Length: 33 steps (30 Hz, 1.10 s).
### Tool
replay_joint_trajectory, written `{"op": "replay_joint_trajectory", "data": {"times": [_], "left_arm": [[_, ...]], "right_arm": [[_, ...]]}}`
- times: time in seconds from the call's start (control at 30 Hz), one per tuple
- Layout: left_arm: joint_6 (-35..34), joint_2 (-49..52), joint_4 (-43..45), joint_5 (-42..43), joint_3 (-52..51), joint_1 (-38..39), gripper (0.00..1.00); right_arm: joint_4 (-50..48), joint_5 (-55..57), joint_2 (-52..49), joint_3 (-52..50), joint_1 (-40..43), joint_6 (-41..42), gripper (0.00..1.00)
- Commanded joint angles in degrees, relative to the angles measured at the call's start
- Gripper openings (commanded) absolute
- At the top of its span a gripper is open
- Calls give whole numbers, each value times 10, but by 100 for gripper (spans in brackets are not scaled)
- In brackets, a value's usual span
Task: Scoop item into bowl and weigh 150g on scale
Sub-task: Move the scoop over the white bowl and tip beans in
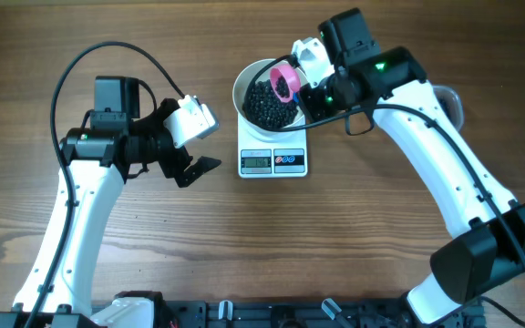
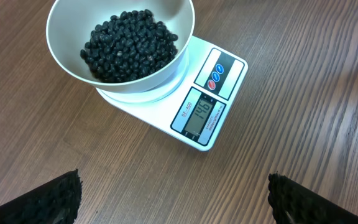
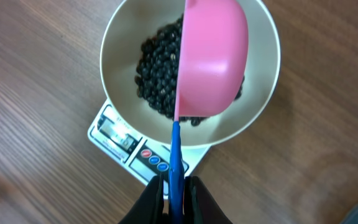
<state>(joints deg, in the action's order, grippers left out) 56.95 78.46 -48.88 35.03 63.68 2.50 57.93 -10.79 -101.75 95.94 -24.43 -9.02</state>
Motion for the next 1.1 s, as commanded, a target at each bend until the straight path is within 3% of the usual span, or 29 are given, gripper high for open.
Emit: {"op": "replay_joint_trajectory", "data": {"times": [0.0,0.43,1.07], "left_arm": [[12,3,0,2,-1,-3,100],[12,3,0,2,-1,-3,100],[12,3,0,2,-1,-3,100]], "right_arm": [[-12,35,11,14,-16,-15,4],[-15,123,10,13,-45,-43,4],[-30,106,9,13,-44,-59,4]]}}
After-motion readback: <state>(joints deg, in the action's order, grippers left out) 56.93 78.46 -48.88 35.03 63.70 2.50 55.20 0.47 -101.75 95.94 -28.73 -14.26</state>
